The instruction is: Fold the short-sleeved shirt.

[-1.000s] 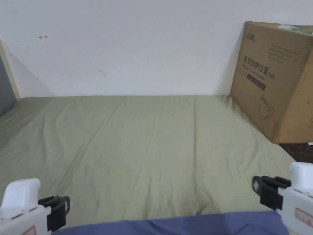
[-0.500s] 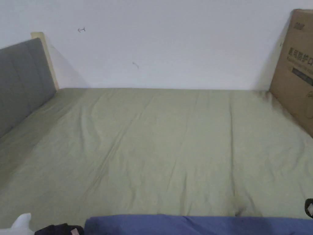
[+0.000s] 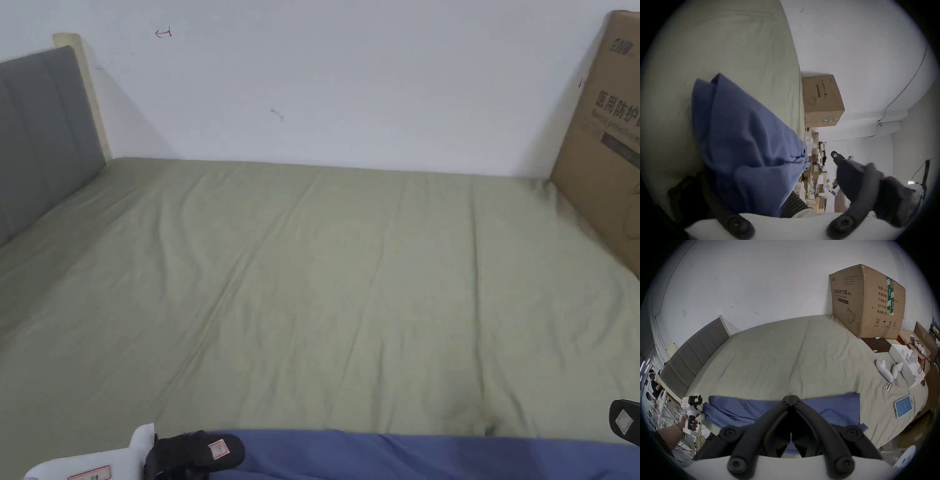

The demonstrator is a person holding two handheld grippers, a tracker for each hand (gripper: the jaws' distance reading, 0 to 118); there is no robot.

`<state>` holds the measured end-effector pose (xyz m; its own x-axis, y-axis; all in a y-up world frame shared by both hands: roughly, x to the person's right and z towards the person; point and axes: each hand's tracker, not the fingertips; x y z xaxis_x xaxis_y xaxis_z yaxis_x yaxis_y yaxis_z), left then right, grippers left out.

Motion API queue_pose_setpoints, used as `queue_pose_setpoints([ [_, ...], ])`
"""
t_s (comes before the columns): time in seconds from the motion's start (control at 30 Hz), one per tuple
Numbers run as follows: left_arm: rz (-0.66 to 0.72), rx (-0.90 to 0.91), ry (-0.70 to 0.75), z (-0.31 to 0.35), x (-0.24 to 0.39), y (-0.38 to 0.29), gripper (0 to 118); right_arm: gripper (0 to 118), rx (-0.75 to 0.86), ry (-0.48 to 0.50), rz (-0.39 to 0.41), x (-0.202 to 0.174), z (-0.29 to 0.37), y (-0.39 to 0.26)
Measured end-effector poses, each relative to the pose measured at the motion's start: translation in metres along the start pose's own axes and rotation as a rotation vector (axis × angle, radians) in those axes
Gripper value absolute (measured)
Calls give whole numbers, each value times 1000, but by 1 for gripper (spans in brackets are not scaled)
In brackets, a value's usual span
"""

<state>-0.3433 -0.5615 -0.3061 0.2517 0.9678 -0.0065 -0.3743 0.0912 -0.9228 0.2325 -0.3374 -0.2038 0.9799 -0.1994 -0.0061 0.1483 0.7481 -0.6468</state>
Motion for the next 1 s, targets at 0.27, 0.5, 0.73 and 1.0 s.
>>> queue_pose_setpoints([
  [0.27, -74, 98, 281, 1, 3, -12, 7, 0, -43, 17, 22, -5, -3, -8],
  [0.5, -672, 151, 1126, 4, 140, -43, 7, 0, -43, 47, 30, -8, -2, -8],
  [0.73, -580, 144, 872, -26, 165, -58, 7, 0, -26, 77, 21, -3, 6, -14],
  [1.0, -549, -190, 620, -170, 156, -73, 109, 0, -20, 61, -14, 13, 22, -23],
])
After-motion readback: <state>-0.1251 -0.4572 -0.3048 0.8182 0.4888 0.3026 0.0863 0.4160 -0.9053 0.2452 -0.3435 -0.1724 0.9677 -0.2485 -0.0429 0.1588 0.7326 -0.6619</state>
